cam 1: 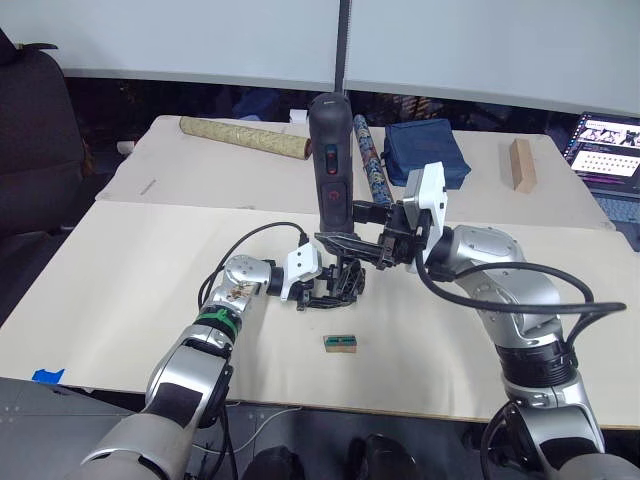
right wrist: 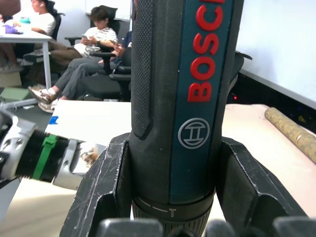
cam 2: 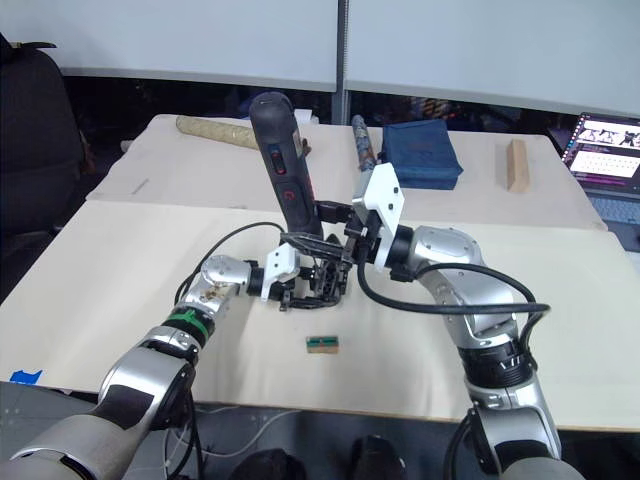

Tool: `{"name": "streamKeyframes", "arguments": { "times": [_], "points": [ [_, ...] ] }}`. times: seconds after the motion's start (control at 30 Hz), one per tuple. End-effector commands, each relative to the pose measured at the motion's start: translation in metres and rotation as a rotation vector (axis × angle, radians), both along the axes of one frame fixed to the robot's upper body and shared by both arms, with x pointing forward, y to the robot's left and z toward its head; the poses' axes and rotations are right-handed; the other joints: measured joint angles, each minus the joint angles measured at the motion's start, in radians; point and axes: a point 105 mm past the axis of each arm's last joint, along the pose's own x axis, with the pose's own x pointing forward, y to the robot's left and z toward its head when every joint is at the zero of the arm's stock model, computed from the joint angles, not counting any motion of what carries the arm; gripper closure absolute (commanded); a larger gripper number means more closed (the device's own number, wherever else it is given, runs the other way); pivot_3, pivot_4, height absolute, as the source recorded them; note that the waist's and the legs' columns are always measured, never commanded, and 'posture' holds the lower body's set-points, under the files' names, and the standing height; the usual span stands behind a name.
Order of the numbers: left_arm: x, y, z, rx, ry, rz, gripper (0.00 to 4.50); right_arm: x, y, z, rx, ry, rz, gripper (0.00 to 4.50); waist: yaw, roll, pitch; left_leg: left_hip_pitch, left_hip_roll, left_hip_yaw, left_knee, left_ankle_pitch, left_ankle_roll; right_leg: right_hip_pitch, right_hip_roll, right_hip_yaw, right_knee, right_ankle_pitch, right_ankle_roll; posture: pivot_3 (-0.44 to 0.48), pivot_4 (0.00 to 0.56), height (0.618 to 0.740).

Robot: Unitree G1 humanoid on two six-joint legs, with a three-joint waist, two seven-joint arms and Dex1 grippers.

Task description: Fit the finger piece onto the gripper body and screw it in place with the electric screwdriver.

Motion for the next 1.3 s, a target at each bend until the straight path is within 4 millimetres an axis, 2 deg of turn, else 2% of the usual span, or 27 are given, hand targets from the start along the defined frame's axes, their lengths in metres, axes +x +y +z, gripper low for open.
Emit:
{"name": "streamKeyframes", "arguments": {
  "times": [0.03,0.33,0.97,1.13,1.3],
  "points": [
    [0.002,0.001,0.010,0.004,-0.050,-0.016,2.22,0.015,-0.012,-0.032,-0.058,0.153,-0.075,2.56,0.000,0.000,0.000,0.000,0.000,0.000,0.000,0.000,0.000,0.000,0.000,0.000,0.000,0.000,0.000,0.000,0.150,0.740],
    [0.002,0.008,0.008,0.003,-0.043,-0.008,2.22,0.010,-0.013,-0.043,-0.080,0.159,-0.066,2.56,-0.001,0.000,0.000,0.002,0.001,0.001,0.000,0.000,0.000,0.001,0.000,0.001,0.000,0.000,0.000,0.000,0.150,0.740],
    [0.004,0.008,0.013,-0.012,-0.043,-0.004,2.22,0.011,-0.016,-0.038,-0.065,0.140,-0.081,2.56,-0.003,0.000,0.000,0.003,0.002,0.003,-0.001,0.000,0.000,0.001,0.000,0.003,0.000,0.000,0.000,0.000,0.150,0.740],
    [0.004,0.008,0.015,-0.013,-0.046,-0.004,2.22,0.008,-0.015,-0.031,-0.065,0.094,-0.069,2.56,-0.003,0.000,0.000,0.003,0.002,0.003,-0.001,0.000,0.000,0.001,0.000,0.003,0.000,0.000,0.000,0.000,0.150,0.740],
    [0.004,0.007,0.013,-0.008,-0.044,-0.004,2.22,-0.001,-0.010,-0.010,-0.042,0.010,-0.034,2.56,-0.003,0.000,0.000,0.003,0.002,0.003,-0.001,0.000,0.000,0.000,0.000,0.003,0.000,0.000,0.000,0.000,0.150,0.740]
  ]
}}
